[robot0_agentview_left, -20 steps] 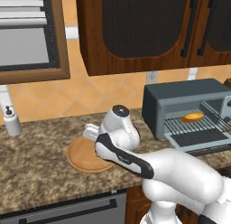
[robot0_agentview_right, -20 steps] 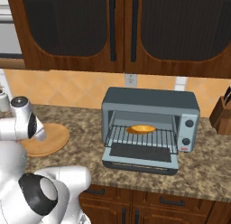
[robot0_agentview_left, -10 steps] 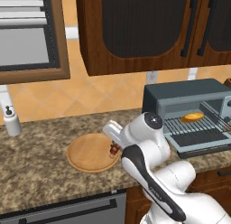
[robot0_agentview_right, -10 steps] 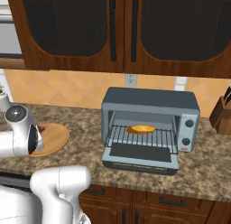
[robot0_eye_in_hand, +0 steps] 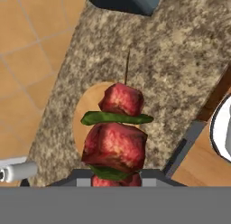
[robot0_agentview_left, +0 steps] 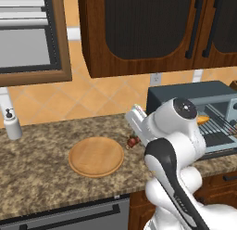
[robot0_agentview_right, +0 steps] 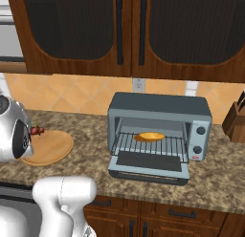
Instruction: Pick up the kebab skewer and baguette bread, and place them inside the toaster oven. Close the toaster oven door and start by setting the timer.
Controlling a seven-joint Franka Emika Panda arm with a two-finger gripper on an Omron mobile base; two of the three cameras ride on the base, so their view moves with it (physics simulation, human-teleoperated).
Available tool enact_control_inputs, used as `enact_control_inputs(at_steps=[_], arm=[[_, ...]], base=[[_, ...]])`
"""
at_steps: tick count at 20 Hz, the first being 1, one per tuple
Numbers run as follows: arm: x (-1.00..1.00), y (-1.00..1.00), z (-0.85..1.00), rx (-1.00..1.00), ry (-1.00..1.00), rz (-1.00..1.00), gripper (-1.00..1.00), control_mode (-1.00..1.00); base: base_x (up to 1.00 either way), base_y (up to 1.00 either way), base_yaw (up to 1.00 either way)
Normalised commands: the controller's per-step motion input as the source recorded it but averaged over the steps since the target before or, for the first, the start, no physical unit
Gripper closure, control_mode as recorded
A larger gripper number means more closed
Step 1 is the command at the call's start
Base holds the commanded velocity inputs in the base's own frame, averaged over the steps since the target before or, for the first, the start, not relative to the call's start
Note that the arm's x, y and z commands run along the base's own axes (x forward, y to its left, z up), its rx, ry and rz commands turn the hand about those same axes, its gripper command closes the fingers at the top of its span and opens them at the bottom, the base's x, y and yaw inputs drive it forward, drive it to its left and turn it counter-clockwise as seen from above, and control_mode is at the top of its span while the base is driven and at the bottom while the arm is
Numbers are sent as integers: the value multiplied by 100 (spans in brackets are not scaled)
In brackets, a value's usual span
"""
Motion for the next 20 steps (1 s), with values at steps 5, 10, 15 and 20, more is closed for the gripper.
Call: enact_control_inputs(at_steps=[5, 10, 15, 20], arm=[[-77, -81, 14, 5, -4, -21, 100, -100], [-55, -90, 22, 8, 0, -19, 100, -100], [-43, -96, 19, 10, 0, -17, 100, -100], [-20, -91, 9, 7, -2, -16, 100, -100]], base=[[0, 0, 0], [0, 0, 0], [0, 0, 0], [0, 0, 0]])
